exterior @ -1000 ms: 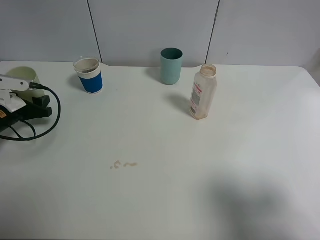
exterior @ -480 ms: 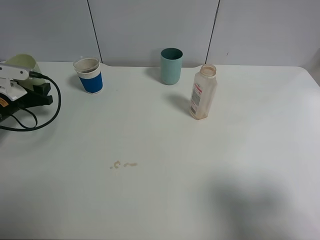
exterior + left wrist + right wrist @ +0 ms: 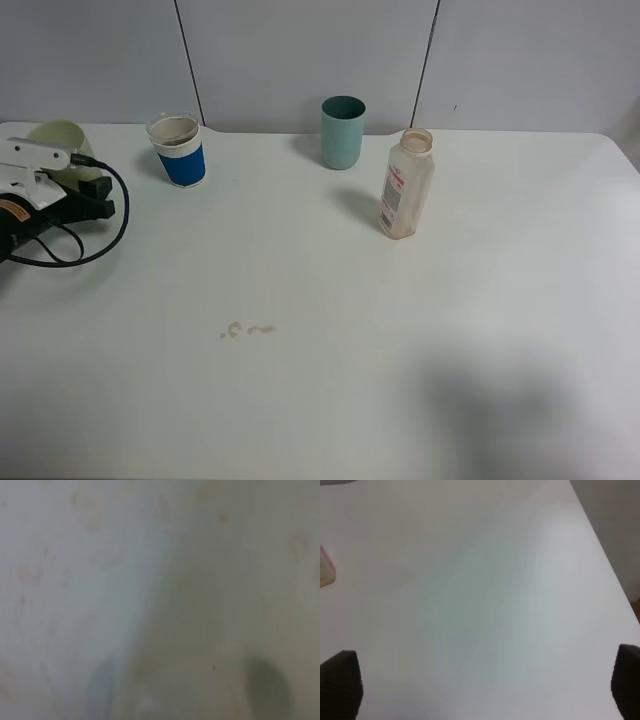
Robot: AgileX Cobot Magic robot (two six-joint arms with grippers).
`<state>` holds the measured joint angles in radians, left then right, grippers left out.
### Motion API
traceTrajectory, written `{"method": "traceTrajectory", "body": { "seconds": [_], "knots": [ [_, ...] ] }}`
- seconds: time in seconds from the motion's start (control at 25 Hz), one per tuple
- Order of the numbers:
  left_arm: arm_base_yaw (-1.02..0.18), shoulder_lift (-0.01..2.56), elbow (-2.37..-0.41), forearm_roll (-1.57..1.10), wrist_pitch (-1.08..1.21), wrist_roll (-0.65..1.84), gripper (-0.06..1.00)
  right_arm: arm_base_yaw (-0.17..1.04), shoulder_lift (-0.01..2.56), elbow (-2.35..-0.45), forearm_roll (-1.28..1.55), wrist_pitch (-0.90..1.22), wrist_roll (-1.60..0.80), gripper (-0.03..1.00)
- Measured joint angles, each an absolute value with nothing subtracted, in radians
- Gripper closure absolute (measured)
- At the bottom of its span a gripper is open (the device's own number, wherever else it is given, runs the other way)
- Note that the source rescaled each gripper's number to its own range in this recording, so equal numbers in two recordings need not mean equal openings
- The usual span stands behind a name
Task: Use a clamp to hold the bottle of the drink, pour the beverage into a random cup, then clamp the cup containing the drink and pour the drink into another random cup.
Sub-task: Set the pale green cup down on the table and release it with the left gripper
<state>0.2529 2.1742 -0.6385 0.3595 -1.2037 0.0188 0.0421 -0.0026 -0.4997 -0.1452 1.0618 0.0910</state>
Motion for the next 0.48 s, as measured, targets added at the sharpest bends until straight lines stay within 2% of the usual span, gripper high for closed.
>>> {"method": "traceTrajectory", "body": {
  "seconds": [0.48],
  "knots": [
    [0.253,2.183,-0.64,0.376,-1.167,0.018,0.94,0.042,-0.003,-0.5,-0.145,1.062,0.091,-0.03]
  ]
}}
